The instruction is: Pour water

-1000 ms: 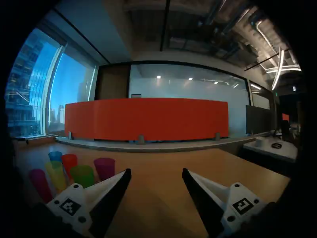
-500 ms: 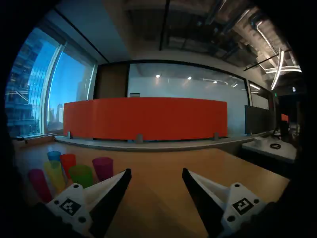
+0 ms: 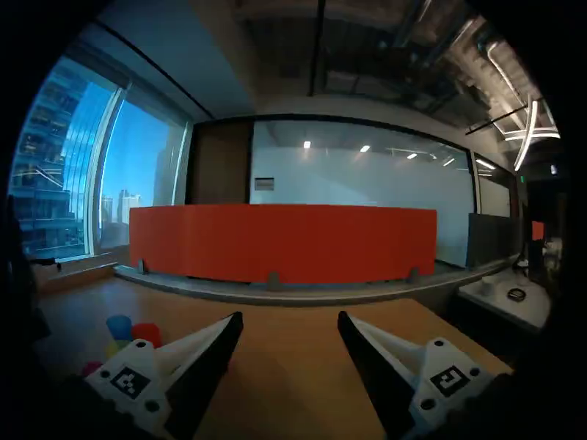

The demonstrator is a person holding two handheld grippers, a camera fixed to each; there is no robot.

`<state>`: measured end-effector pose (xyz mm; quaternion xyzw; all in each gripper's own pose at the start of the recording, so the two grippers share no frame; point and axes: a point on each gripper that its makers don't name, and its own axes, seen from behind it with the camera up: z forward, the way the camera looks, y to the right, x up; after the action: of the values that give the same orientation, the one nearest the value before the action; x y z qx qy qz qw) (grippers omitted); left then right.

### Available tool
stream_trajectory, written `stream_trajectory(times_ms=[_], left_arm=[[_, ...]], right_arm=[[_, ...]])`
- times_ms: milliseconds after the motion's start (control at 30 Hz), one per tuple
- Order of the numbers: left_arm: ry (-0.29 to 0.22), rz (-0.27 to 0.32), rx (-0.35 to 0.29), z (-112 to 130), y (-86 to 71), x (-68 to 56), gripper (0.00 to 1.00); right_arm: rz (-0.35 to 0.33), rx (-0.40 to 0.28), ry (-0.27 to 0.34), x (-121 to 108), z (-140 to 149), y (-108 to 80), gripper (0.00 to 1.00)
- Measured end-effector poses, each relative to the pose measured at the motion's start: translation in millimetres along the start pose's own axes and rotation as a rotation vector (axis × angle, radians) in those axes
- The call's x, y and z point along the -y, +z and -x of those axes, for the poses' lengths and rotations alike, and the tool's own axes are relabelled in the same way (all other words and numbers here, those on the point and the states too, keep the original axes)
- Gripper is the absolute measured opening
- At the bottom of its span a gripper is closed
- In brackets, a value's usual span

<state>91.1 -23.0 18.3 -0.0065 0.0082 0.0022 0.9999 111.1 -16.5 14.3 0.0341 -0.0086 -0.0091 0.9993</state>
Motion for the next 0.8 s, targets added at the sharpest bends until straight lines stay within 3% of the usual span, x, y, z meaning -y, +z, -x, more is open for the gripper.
stream_trajectory(times_ms=[367,800], left_arm=[[0.015,0.108,-0.002,-70,10.6,-12.1,0.90],[0.011,0.227,0.036,-81,14.6,-26.4,0.90]], right_arm=[[-0.061,0.003,0.020,12,-69,3.8,1.00],[-0.152,0.051,0.045,26,-66,4.7,1.00]])
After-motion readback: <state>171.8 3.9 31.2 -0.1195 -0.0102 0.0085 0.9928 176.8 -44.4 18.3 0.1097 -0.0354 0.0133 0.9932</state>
